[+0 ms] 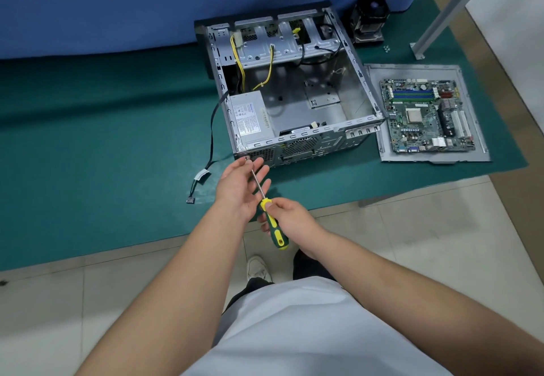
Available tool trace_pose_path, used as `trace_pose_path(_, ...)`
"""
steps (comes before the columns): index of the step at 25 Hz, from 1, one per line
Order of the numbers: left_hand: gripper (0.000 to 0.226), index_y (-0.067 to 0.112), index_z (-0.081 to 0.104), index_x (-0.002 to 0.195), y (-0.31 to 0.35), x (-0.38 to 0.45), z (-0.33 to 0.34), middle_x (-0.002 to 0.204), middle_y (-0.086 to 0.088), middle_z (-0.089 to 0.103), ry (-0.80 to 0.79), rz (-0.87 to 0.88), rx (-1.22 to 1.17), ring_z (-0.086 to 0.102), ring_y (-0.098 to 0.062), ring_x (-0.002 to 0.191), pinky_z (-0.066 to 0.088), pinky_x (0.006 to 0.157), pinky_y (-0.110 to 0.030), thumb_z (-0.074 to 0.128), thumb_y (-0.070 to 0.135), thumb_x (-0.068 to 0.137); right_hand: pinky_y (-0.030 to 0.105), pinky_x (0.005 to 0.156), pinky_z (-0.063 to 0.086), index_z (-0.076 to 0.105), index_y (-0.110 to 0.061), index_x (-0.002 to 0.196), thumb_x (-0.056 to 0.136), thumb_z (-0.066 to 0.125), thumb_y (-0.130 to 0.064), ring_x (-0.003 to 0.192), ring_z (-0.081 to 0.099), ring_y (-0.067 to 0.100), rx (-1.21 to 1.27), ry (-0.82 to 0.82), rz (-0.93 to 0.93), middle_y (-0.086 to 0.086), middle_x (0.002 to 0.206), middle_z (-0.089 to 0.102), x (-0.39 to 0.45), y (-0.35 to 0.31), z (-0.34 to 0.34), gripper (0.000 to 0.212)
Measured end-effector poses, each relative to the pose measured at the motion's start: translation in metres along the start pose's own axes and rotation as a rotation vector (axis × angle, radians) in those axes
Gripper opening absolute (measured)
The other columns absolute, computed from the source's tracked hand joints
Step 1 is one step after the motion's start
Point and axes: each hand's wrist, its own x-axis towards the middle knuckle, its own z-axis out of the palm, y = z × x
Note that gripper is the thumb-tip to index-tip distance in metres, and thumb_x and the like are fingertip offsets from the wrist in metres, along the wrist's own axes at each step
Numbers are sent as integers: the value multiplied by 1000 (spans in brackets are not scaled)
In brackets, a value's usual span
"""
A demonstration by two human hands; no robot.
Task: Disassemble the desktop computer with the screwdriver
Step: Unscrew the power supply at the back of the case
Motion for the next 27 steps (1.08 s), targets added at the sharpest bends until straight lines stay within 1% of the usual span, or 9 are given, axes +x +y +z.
trace_pose_path(4, 19, 21, 59, 118, 2, 4, -3, 105, -3, 80, 0, -6, -4, 78, -19, 95, 59, 90, -45, 61, 10, 102, 42, 89, 55, 66, -13, 110, 107, 49, -26, 78, 68, 20, 18, -2, 12, 6, 92, 71, 2, -1, 2, 22)
trace_pose_path(12, 23, 16, 58, 122, 4, 7, -3, 103, -4, 80, 4, 36, 40, 78, -18, 95, 60, 89, -46, 64, 10, 101, 36, 87, 54, 64, -5, 118, 108, 49, -21, 83, 67, 22, 13, 7, 18, 9, 97, 70, -1, -7, 3, 25)
trace_pose_path(15, 22, 14, 58, 123, 4, 7, -4, 103, -3, 80, -1, 38, 48, 78, -19, 95, 61, 87, -44, 63, 11, 102, 26, 75, 55, 63, 0, 118, 107, 51, -17, 81, 65, 23, 10, 23, -2, 12, 96, 69, -4, -11, 5, 24)
trace_pose_path(17, 21, 12, 57, 124, 5, 5, -4, 104, -4, 80, -15, 41, 57, 78, -19, 95, 62, 85, -42, 61, 11, 103, 23, 69, 55, 64, 0, 115, 105, 54, -17, 78, 66, 22, -19, 66, -18, 15, 96, 72, -6, -13, 7, 22)
trace_pose_path(19, 22, 10, 56, 125, 7, 2, -4, 106, -5, 79, -30, 46, 70, 77, -20, 96, 63, 81, -40, 59, 11, 104, 29, 73, 57, 66, -2, 109, 103, 58, -20, 74, 69, 21, -86, 124, -50, 14, 96, 76, -7, -13, 9, 21)
trace_pose_path(21, 21, 9, 56, 126, 9, 1, -3, 106, -6, 79, -36, 46, 83, 78, -21, 96, 63, 79, -37, 57, 11, 105, 38, 79, 59, 66, -5, 102, 101, 60, -26, 73, 73, 21, -161, 160, -92, 8, 89, 78, -8, -12, 11, 22)
trace_pose_path(23, 17, 12, 58, 122, 10, 0, -2, 103, -7, 79, -19, 40, 103, 78, -21, 93, 63, 76, -35, 58, 13, 104, 42, 81, 60, 66, -9, 96, 99, 63, -31, 74, 75, 19, -215, 189, -110, 2, 82, 77, -10, -11, 16, 22)
trace_pose_path(25, 11, 16, 62, 113, 10, -2, -2, 95, -4, 80, 10, 48, 184, 76, -19, 84, 60, 72, -32, 61, 17, 103, 40, 77, 57, 62, -15, 90, 94, 68, -37, 77, 71, 19, -300, 267, -126, 0, 80, 75, -10, -11, 20, 23)
trace_pose_path(27, 9, 17, 65, 105, 8, -4, -4, 87, -4, 76, 35, 79, 253, 68, -17, 73, 57, 64, -29, 70, 16, 98, 36, 68, 48, 53, -20, 84, 87, 73, -43, 80, 64, 20, -408, 351, -131, 0, 81, 69, -8, -13, 23, 30)
